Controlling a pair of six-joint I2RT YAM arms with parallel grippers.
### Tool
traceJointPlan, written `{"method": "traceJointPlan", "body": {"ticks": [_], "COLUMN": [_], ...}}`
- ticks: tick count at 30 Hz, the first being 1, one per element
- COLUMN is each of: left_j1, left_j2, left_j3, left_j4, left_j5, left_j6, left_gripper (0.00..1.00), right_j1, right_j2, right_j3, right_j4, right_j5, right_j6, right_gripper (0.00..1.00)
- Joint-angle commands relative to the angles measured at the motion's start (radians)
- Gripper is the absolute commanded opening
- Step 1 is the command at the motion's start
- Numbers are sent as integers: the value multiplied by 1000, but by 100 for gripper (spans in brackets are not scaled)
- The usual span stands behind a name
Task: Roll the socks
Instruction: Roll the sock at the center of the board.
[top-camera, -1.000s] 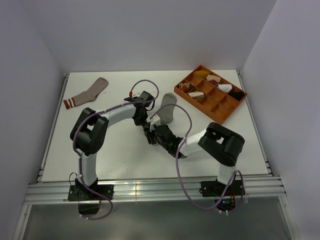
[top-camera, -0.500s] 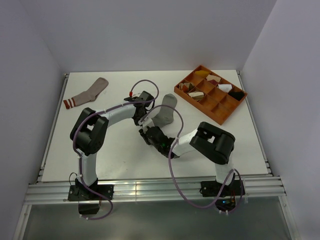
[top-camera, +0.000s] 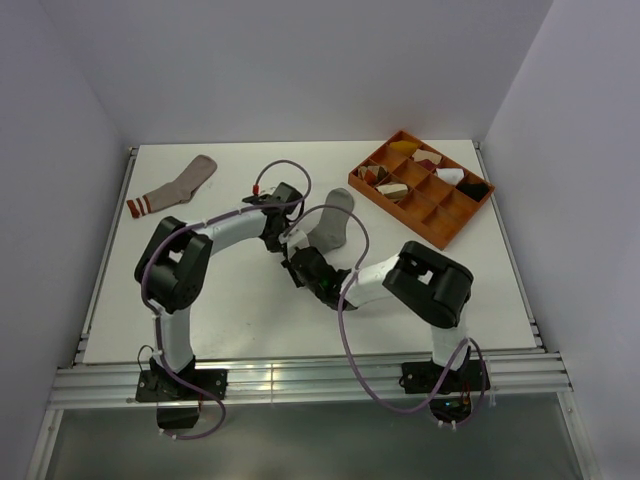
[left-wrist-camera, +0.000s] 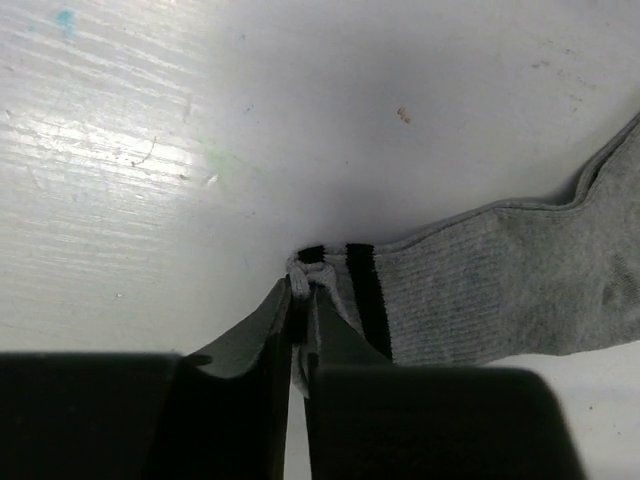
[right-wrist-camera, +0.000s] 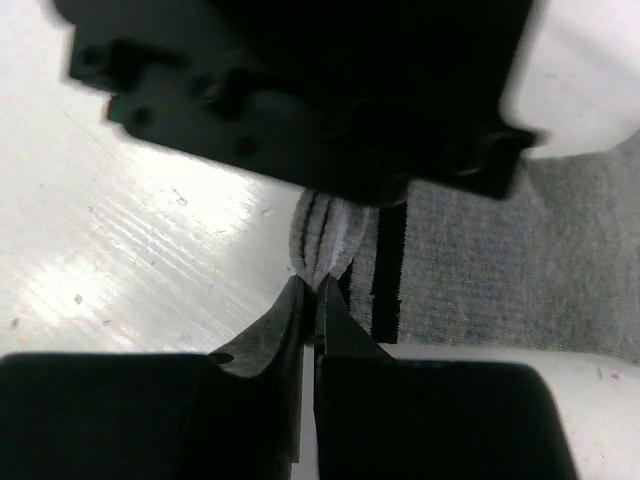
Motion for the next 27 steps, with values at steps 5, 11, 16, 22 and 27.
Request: {"method": "traceJointPlan", "body": {"ticks": [5, 11, 16, 22, 27], "left_j1": [28, 91, 129, 129, 90], "left_j2": [-139, -291, -458, -537, -563], "left_j3": [-106, -169, -316, -500, -606], "left_j4": [89, 195, 381, 578, 689], "left_j5": [-10, -34, -39, 76, 73], "left_j6": [-82, -122, -136, -151, -173], "left_gripper": [48, 65, 68, 68, 64], "right_j1": [-123, -178, -270, -359, -431], "right_j2": [-64, -70, -72, -58, -21], "right_j3": [-3, 6, -23, -61, -113], "right_j4": [-119, -143, -81, 6, 112], "right_j5": [-298, -456, -653, -818, -915], "right_j6": [160, 215, 338, 512, 706], "right_gripper": [0, 0, 0, 0, 0]}}
